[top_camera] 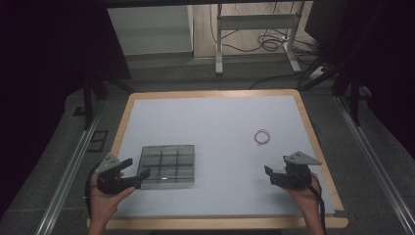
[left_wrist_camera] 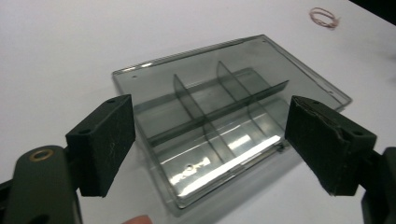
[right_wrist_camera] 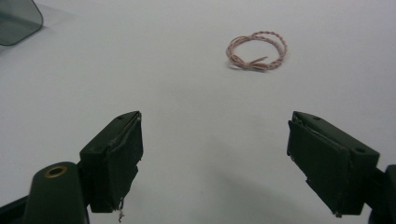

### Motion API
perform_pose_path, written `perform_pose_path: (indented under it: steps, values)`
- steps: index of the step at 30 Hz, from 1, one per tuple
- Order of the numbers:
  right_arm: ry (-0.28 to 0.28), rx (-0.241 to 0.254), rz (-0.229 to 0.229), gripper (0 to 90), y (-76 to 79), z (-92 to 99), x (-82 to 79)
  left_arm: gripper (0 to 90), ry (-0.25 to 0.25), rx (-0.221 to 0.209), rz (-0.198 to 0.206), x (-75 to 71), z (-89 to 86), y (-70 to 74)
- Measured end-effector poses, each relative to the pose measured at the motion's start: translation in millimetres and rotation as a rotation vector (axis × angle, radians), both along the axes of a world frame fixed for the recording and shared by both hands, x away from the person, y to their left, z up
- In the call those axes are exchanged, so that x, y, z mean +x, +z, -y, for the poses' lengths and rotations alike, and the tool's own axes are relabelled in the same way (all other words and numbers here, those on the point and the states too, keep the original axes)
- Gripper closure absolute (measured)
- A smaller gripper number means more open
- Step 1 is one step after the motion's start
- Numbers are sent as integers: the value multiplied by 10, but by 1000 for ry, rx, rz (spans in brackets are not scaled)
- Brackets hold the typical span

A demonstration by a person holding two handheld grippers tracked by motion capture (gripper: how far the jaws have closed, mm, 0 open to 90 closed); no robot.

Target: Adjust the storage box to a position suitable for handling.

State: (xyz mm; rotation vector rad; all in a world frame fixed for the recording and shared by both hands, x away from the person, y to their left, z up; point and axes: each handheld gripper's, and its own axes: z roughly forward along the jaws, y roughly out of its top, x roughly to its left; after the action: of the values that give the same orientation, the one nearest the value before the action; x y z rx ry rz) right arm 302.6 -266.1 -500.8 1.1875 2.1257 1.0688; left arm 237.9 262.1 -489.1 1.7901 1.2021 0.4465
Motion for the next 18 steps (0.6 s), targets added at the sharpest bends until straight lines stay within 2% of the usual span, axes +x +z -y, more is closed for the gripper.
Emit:
perform_pose_path:
  steps: [3, 5, 8, 13, 15, 16, 18]
  values:
    - [18, 11, -8, 180, -4, 4, -18, 172, -10, 2, 4, -3, 24, 16]
    - [23, -4, -5, 180, -8, -4, -17, 184, -4, 6, -1, 13, 21, 5]
    - [19, -9, 3, 180, -3, -3, -14, 214, 36, 8, -14, 34, -24, -32]
    - [18, -9, 2, 180, -16, 26, -5, 391, 57, -3, -23, 28, -94, -21]
    - [15, -16, 3, 179, -20, 25, -12, 495, 58, -2, -20, 14, -104, -14]
    - [15, -16, 3, 179, -20, 25, -12, 495, 61, 1, -17, 5, -109, -11]
    - [18, -26, 7, 179, -23, 18, -22, 575, 59, 4, -13, -9, -117, -8]
